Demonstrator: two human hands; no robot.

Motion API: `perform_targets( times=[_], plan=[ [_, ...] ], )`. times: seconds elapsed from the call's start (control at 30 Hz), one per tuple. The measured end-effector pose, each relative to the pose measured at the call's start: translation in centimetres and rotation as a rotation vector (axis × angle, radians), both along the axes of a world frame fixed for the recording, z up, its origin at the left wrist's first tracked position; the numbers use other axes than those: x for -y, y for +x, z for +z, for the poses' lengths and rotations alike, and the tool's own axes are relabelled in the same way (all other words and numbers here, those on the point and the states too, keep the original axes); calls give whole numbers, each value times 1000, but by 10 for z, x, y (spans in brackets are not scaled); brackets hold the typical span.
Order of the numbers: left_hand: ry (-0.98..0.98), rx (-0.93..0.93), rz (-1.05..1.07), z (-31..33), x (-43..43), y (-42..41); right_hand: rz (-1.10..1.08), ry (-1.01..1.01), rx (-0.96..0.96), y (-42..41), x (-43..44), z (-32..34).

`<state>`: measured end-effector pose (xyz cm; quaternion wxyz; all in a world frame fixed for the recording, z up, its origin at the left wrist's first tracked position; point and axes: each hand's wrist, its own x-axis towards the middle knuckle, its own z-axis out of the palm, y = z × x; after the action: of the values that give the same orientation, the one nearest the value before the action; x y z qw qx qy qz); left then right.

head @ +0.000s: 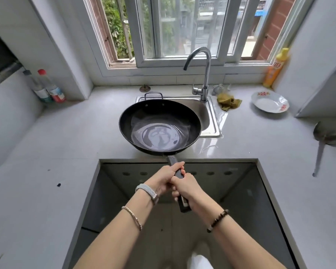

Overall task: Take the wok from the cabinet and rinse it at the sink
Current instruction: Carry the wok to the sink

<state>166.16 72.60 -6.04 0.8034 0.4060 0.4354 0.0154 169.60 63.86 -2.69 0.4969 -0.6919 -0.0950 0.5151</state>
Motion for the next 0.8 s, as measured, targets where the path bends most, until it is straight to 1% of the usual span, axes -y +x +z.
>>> perform_targets(
  times=[0.17, 0.37, 0.57, 0.8],
  plan=[
    [-2, -25, 19, -5, -28, 48, 10, -12, -45, 53, -33, -10],
    [23, -87, 39, -17, -53, 104, 86, -60, -84, 117, -62, -24],
    [-17, -97, 85, -20, -63, 132, 156, -73, -71, 149, -74, -25],
    [-77, -64, 80, -5, -73, 138, 192, -54, -91, 158, -85, -12]
  ],
)
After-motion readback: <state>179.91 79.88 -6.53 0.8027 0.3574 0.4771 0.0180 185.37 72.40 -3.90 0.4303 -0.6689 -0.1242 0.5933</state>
